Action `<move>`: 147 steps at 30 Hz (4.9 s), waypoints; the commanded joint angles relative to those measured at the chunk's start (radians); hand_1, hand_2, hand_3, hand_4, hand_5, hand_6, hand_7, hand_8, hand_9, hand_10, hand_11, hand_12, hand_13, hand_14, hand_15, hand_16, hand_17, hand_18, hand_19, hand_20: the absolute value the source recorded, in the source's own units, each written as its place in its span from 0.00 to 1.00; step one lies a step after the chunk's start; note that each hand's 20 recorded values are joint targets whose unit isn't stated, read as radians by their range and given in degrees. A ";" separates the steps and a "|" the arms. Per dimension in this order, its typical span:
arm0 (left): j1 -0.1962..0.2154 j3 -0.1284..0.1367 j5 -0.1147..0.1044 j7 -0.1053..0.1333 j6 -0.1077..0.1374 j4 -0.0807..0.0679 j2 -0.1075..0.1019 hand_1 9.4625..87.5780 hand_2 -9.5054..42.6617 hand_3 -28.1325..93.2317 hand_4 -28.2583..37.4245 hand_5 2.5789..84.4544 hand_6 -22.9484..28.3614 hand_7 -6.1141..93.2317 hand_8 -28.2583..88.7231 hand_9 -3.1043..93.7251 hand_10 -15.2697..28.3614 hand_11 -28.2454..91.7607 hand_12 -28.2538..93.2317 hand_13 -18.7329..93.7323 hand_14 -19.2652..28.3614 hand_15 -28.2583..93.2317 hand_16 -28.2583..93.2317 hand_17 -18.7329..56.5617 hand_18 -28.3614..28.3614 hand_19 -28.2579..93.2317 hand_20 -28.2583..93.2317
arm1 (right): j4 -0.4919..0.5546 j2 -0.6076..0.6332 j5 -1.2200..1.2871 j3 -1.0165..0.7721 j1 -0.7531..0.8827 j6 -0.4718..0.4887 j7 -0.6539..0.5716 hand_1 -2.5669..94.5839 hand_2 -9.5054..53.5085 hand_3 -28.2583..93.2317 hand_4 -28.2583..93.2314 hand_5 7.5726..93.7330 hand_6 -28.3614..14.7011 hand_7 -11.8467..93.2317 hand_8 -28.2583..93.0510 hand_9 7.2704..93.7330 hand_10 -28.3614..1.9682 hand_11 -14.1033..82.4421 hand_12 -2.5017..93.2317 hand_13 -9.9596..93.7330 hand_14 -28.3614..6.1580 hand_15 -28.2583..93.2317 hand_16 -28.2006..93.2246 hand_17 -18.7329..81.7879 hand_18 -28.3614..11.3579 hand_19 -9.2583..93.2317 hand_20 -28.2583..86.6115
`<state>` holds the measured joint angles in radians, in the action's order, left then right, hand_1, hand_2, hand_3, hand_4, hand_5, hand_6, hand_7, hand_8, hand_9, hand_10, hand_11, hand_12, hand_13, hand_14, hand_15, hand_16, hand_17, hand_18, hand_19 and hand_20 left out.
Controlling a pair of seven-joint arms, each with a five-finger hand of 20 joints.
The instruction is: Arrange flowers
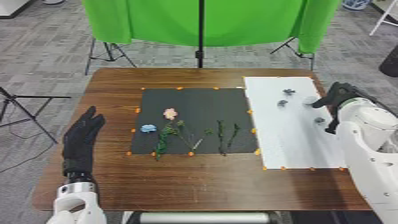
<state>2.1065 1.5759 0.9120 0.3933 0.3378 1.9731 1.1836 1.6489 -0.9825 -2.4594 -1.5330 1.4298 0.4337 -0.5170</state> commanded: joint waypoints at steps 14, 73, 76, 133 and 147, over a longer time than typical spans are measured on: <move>0.032 0.002 0.003 -0.019 -0.017 0.003 0.015 0.18 0.06 0.80 0.12 0.50 0.54 0.13 0.20 0.47 0.64 0.36 0.33 0.47 0.71 0.31 0.25 0.33 0.67 0.25 0.38 | -0.030 -0.071 0.046 -0.004 0.170 -0.198 0.015 0.54 0.00 0.65 0.14 0.72 0.63 0.25 0.24 0.92 0.51 0.41 0.26 0.99 0.77 0.69 0.51 0.86 0.49 1.00 0.67; 0.015 -0.011 0.000 -0.007 -0.024 -0.009 0.015 0.18 0.06 0.80 0.12 0.50 0.54 0.13 0.20 0.47 0.64 0.36 0.33 0.47 0.71 0.31 0.25 0.33 0.67 0.25 0.38 | -0.017 -0.378 0.274 0.681 -0.223 -0.112 0.186 0.77 0.00 0.55 0.20 0.84 0.58 0.32 0.35 0.98 0.63 0.36 0.41 1.00 0.82 0.70 0.52 0.87 0.54 1.00 0.66; 0.012 -0.012 0.004 -0.011 -0.027 -0.010 0.015 0.18 0.06 0.80 0.12 0.50 0.54 0.14 0.20 0.47 0.64 0.36 0.33 0.47 0.71 0.31 0.25 0.33 0.67 0.25 0.38 | -0.027 -0.381 0.274 0.670 -0.219 -0.104 0.189 0.75 0.00 0.56 0.20 0.83 0.59 0.32 0.35 0.98 0.63 0.37 0.41 1.00 0.81 0.70 0.52 0.87 0.53 1.00 0.66; 0.021 0.002 0.003 -0.010 -0.043 -0.003 0.016 0.18 0.06 0.80 0.13 0.50 0.52 0.14 0.19 0.47 0.64 0.36 0.33 0.47 0.71 0.31 0.25 0.33 0.67 0.25 0.38 | -0.206 -0.143 -0.182 0.201 -0.179 0.006 0.139 0.44 0.00 0.71 0.14 0.67 0.73 0.25 0.16 0.86 0.46 0.38 0.27 0.95 0.73 0.72 0.52 0.82 0.44 1.00 0.70; 0.028 0.007 -0.001 -0.007 -0.040 0.001 0.020 0.18 0.06 0.80 0.13 0.50 0.52 0.14 0.19 0.47 0.64 0.36 0.33 0.47 0.71 0.31 0.25 0.33 0.67 0.25 0.38 | -0.204 -0.111 -0.014 0.217 -0.097 -0.390 0.164 0.81 0.00 0.44 0.23 0.86 0.64 0.29 0.32 0.99 0.65 0.30 0.42 1.00 0.79 0.71 0.51 0.87 0.49 1.00 0.68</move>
<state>2.1134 1.5835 0.9133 0.3849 0.3063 1.9762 1.1916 1.4254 -1.1343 -2.5388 -1.3553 1.3161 0.1450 -0.3644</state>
